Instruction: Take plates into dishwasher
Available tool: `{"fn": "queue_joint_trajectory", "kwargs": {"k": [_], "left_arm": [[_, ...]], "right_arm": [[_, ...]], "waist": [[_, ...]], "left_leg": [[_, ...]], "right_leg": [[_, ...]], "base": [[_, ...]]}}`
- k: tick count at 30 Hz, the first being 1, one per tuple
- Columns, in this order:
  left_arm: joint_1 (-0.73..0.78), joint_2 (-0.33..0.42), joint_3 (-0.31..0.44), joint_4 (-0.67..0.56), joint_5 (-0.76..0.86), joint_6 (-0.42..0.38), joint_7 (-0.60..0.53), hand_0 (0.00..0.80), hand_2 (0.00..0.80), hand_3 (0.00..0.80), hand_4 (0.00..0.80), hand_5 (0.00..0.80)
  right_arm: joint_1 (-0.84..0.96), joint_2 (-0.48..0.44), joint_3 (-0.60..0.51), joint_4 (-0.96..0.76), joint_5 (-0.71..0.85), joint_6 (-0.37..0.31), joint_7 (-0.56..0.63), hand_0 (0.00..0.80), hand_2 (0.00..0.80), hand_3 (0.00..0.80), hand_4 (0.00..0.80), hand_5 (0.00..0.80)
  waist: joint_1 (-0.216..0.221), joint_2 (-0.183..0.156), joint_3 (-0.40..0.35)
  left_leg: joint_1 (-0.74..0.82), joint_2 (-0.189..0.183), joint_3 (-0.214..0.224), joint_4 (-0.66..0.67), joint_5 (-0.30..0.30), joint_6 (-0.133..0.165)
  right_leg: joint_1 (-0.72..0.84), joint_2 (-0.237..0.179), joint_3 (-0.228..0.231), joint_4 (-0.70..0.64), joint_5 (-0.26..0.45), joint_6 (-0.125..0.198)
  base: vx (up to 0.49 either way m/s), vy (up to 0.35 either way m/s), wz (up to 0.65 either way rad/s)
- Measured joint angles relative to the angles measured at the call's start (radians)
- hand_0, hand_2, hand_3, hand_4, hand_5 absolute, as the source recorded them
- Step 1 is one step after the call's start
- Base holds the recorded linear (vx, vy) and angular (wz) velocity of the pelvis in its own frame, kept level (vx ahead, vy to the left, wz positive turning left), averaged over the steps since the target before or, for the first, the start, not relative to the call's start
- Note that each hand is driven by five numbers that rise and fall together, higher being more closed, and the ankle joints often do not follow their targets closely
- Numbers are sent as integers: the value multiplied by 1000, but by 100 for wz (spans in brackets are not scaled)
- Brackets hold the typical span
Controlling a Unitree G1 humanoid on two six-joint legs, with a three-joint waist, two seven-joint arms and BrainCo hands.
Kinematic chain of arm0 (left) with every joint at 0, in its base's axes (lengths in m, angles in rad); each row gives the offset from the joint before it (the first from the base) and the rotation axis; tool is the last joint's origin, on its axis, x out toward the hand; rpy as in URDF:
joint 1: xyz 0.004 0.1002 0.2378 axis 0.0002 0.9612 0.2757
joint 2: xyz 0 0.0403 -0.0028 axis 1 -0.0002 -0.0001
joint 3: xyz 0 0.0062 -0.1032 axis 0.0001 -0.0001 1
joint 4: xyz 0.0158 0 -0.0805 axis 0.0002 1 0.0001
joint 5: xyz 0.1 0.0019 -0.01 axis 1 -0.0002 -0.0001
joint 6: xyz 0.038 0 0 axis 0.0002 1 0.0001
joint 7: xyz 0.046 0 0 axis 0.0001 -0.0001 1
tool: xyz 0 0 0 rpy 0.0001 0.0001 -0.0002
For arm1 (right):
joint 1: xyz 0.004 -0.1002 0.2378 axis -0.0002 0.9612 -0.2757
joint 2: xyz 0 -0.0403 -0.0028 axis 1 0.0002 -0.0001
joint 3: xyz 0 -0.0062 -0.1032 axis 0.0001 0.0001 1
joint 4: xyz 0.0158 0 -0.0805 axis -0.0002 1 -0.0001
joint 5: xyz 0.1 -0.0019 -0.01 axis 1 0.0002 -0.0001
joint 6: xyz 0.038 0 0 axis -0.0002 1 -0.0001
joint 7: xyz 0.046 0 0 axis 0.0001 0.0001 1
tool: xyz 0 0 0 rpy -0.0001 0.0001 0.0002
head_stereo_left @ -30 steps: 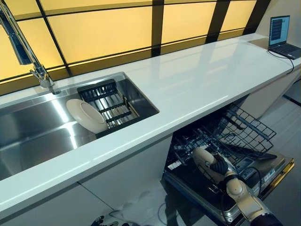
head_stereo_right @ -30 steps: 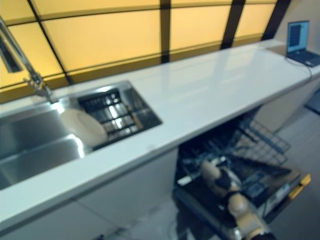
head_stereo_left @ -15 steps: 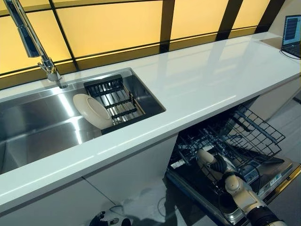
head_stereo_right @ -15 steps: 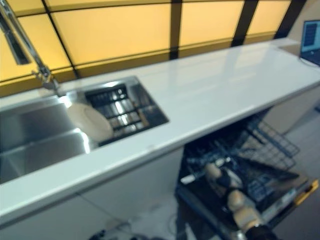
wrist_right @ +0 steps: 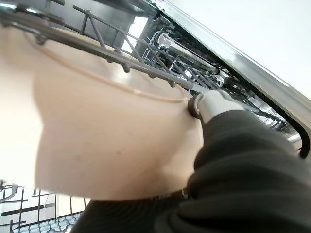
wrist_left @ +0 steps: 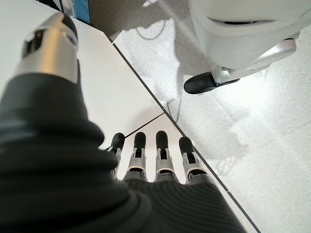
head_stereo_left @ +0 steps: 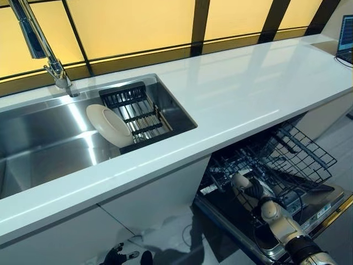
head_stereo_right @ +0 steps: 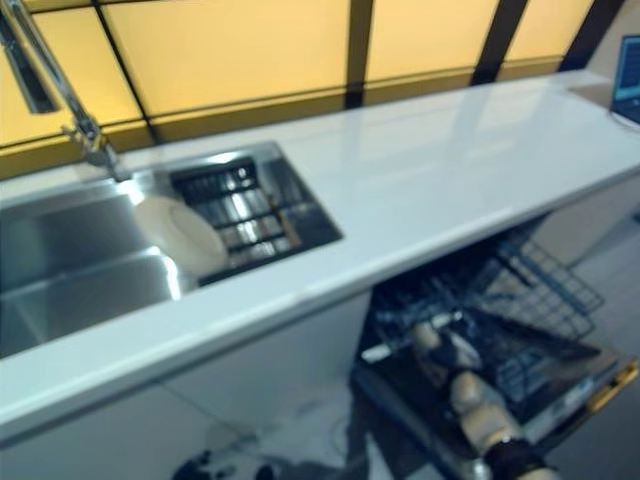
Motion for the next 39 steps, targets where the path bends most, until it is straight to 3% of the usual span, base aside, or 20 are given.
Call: {"fn": "queue_joint_trajectory", "kwargs": {"k": [21, 22, 23, 32, 39], "left_arm": [[-10, 0, -3, 0, 0, 0, -1, 0, 0, 0, 0, 0], [-11, 1, -3, 0, 0, 0, -1, 0, 0, 0, 0, 0], [-13, 1, -3, 0, 0, 1, -1, 0, 0, 0, 0, 0], [-14, 1, -3, 0, 0, 3, 0, 0, 0, 0, 0, 0], [-11, 6, 0, 0, 0, 3, 0, 0, 0, 0, 0, 0]], "right_arm": [[-15, 2, 0, 28, -5, 2, 3, 791, 791, 791, 791, 791], [-15, 2, 0, 27, -6, 2, 3, 562, 562, 562, 562, 562], [-15, 2, 0, 27, -6, 2, 3, 0, 0, 0, 0, 0], [-12, 11, 0, 17, -8, 2, 23, 0, 0, 0, 0, 0], [45, 10, -5, -106, -26, -3, 35, 0, 0, 0, 0, 0]], "waist": [[5, -2, 1], [5, -3, 2], [5, -5, 3], [4, -10, 6], [-11, -24, 15]], "left_leg": [[-2, -4, -9, 0, 1, 0], [-2, -3, -9, 0, 1, 0], [-2, -3, -9, 0, 1, 0], [-2, -4, -9, -1, 1, 1], [-2, -4, -8, -2, 2, 1]], "right_leg": [[2, 0, -1, 0, -2, 1], [2, 0, -1, 0, -2, 1], [2, 0, -1, 0, -2, 1], [2, 0, -1, 0, -2, 1], [2, 0, 0, 0, -2, 1]], "base": [[1, 0, 1], [0, 0, 0], [0, 0, 0], [0, 0, 0], [0, 0, 0]]}}
